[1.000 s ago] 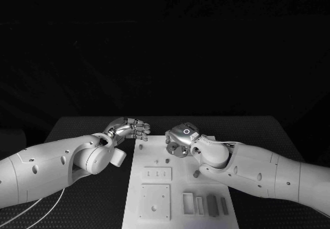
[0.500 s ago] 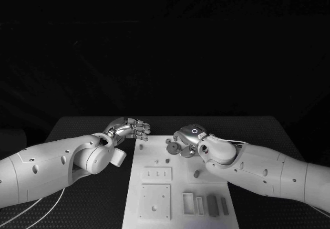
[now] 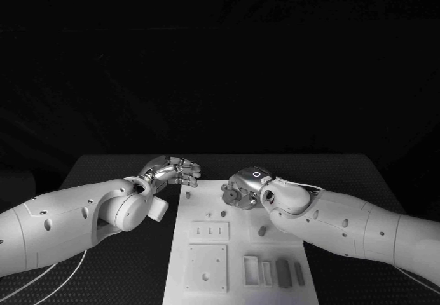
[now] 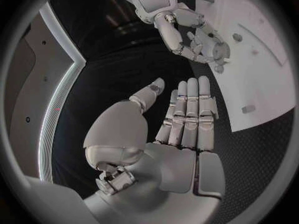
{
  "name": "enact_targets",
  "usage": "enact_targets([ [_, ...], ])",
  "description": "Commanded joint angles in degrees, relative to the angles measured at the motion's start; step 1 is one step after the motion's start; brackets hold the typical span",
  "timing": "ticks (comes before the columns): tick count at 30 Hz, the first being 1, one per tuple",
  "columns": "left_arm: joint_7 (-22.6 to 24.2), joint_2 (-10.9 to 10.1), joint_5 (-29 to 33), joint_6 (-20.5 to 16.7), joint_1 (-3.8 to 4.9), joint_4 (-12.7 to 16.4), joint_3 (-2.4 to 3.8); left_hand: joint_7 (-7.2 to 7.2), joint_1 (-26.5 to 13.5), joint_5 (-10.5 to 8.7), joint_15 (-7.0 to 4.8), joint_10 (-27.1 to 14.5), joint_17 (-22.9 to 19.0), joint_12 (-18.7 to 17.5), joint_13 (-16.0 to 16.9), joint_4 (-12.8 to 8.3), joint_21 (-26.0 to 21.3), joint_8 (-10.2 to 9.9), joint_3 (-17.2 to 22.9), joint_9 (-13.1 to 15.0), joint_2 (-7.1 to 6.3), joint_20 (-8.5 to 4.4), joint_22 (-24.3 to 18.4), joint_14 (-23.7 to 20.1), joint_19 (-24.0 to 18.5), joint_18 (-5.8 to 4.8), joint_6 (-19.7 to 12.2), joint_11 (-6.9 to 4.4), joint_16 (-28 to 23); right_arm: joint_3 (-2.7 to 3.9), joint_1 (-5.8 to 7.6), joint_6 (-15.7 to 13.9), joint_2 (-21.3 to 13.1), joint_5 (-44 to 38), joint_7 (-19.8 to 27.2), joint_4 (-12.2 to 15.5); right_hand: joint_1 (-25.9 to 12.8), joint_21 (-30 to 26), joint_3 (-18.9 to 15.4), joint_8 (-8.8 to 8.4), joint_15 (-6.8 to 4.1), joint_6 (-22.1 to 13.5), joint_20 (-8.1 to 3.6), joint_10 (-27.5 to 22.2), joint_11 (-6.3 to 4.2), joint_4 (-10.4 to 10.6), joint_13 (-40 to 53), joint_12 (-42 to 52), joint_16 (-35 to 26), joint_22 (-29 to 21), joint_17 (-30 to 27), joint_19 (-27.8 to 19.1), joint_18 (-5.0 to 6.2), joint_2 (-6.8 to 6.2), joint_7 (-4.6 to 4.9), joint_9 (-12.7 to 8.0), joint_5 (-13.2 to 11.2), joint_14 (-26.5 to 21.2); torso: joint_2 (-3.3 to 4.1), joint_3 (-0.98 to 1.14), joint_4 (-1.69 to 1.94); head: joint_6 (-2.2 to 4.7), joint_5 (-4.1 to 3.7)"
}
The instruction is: Assemble the parts on the task board
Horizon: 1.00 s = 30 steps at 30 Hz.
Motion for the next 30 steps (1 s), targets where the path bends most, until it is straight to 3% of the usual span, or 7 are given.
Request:
enact_targets([
  [1,0.37,0.13,-0.1,0.5,0.08,0.1,0.06,-0.04,-0.02,-0.02,0.09,-0.06,0.06,-0.31,0.07,-0.07,-0.39,-0.36,-0.28,0.08,-0.22,0.03,0.08,0.16,-0.16,0.8,-0.46,0.17,-0.28,-0.01,-0.17,1.41,0.31,1.37,1.98,-0.43,-0.02,-0.12,0.01,0.14,0.11,-0.8,0.09,-0.61,-0.07,0.58,0.01,0.28,0.26,1.1,0.04,-0.54,1.1,1.04,0.76,0.06,0.22,-0.35,0.03,-0.07,0.06,-0.14,0.12],
  [5,0.36,0.18,-0.1,0.55,0.08,0.02,0.06,-0.03,0.02,-0.01,0.09,-0.06,0.11,-0.33,0.09,-0.08,-0.41,-0.37,-0.25,0.09,-0.16,0.02,0.09,0.17,-0.16,0.81,-0.49,0.18,-0.32,-0.01,-0.34,2.24,0.55,1.82,2.17,-1.28,0.5,-0.03,0.18,0.59,0.02,-0.22,0.09,-0.81,-0.17,0.7,-0.07,0.52,0.42,1.13,0.02,-0.73,1.1,3.95,0.66,0.21,0.23,-0.52,0.01,-0.06,-0.03,-0.23,0.24],
  [9,0.33,0.14,-0.1,0.57,0.08,0.03,0.06,-0.02,0.01,-0.02,0.09,-0.08,0.14,-0.36,0.1,-0.06,-0.42,-0.39,-0.25,0.09,-0.15,0.03,0.1,0.17,-0.15,0.81,-0.52,0.19,-0.35,-0.01,-0.38,3.27,0.62,2.01,2.66,-1.9,0.83,0.2,-1.01,1.02,-0.13,0.25,0.19,-1.19,-0.34,-1.03,-0.28,0.82,0.64,1.19,-0.04,-1.33,1.1,7.72,0.5,0.28,0.23,-0.87,-0.04,-0.08,-0.08,-0.32,0.26],
  [12,0.34,0.12,-0.1,0.59,0.08,0.03,0.06,-0.01,0.0,-0.02,0.09,-0.08,0.16,-0.37,0.1,-0.06,-0.43,-0.4,-0.25,0.09,-0.14,0.03,0.1,0.18,-0.15,0.8,-0.54,0.19,-0.37,-0.01,-0.4,3.53,0.69,2.11,2.81,-2.08,0.88,0.32,-1.38,1.09,-0.17,0.3,0.25,-1.31,-0.36,-1.99,-0.42,0.96,0.74,1.17,-0.1,-1.5,1.1,9.02,0.45,0.22,0.22,-0.98,-0.04,-0.07,-0.14,-0.37,0.29],
  [19,0.33,0.19,-0.1,0.62,0.08,0.03,0.06,0.01,-0.03,-0.02,0.1,-0.09,0.2,-0.4,0.12,-0.04,-0.45,-0.42,-0.27,0.09,-0.15,0.04,0.11,0.18,-0.15,0.8,-0.56,0.2,-0.41,-0.01,-0.43,3.41,0.92,2.18,2.69,-2.45,0.68,0.4,-1.65,1.06,-0.15,0.22,0.32,-1.38,-0.34,-2.65,-0.55,1.06,0.81,1.14,-0.16,-1.59,1.1,9.51,0.48,0.12,0.21,-1.06,-0.02,-0.01,-0.07,-0.37,0.22],
  [26,0.27,0.15,-0.1,0.64,0.08,0.04,0.06,0.02,-0.05,-0.02,0.1,-0.1,0.24,-0.42,0.13,-0.04,-0.46,-0.43,-0.28,0.1,-0.16,0.04,0.12,0.19,-0.16,0.8,-0.59,0.21,-0.45,-0.01,-0.57,4.3,1.02,2.18,3.01,-2.67,0.49,0.45,-1.89,0.96,-0.09,0.03,0.36,-1.47,-0.26,-3.47,-0.75,1.19,0.87,1.08,-0.27,-1.64,1.1,8.08,0.56,-0.05,0.22,-1.14,-0.04,-0.05,-0.11,-0.49,0.21],
  [30,0.26,0.21,-0.1,0.66,0.08,0.06,0.06,0.04,-0.1,-0.02,0.1,-0.11,0.28,-0.45,0.14,-0.02,-0.47,-0.44,-0.31,0.1,-0.18,0.04,0.13,0.2,-0.15,0.79,-0.61,0.22,-0.48,-0.02,-0.92,6.59,1.3,2.18,3.18,-3.16,0.83,0.44,-1.72,0.86,-0.04,-0.17,0.35,-1.55,-0.2,-4.08,-0.87,1.26,0.89,1.03,-0.35,-1.64,1.1,6.95,0.63,-0.17,0.21,-1.2,-0.02,-0.02,-0.11,-0.59,0.22],
])
